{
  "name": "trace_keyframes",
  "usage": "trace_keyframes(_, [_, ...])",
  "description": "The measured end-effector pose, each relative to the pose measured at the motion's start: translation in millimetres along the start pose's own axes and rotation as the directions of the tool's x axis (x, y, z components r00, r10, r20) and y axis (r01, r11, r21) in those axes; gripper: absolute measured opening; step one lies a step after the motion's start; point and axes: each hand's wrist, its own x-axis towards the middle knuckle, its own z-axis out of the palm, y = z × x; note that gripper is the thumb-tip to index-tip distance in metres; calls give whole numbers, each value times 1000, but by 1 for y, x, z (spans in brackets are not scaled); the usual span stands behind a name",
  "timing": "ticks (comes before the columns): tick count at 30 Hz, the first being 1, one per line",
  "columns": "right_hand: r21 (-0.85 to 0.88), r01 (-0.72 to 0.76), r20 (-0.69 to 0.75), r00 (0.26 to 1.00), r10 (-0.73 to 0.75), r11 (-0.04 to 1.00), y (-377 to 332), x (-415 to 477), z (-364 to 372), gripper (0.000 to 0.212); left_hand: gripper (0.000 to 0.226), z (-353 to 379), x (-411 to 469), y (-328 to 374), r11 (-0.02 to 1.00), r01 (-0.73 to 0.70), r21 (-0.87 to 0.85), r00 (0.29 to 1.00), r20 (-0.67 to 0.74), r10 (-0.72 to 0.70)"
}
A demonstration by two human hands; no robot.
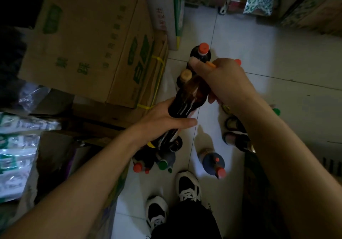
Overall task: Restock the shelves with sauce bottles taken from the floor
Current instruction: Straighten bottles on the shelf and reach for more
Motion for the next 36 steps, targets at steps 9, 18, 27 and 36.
trace_keyframes(9, [211,71,-11,997,-70,975,-77,-31,3,49,66,-25,-71,21,742,184,-645,944,327,50])
trace_keyframes(18, [349,346,-66,936,-346,871,-271,-139,-68,55,84,-55,-233,179,765,41,-642,994,106,36])
trace_keyframes(27, [620,485,60,755,-653,617,-534,-336,-145,37,62,-60,-498,373,783,-375,-496,927,-219,306])
trace_keyframes(36, [625,532,252,555,-793,571,-639,-536,-133,39,67,-10,-710,390,581,-616,-532,787,-446,426])
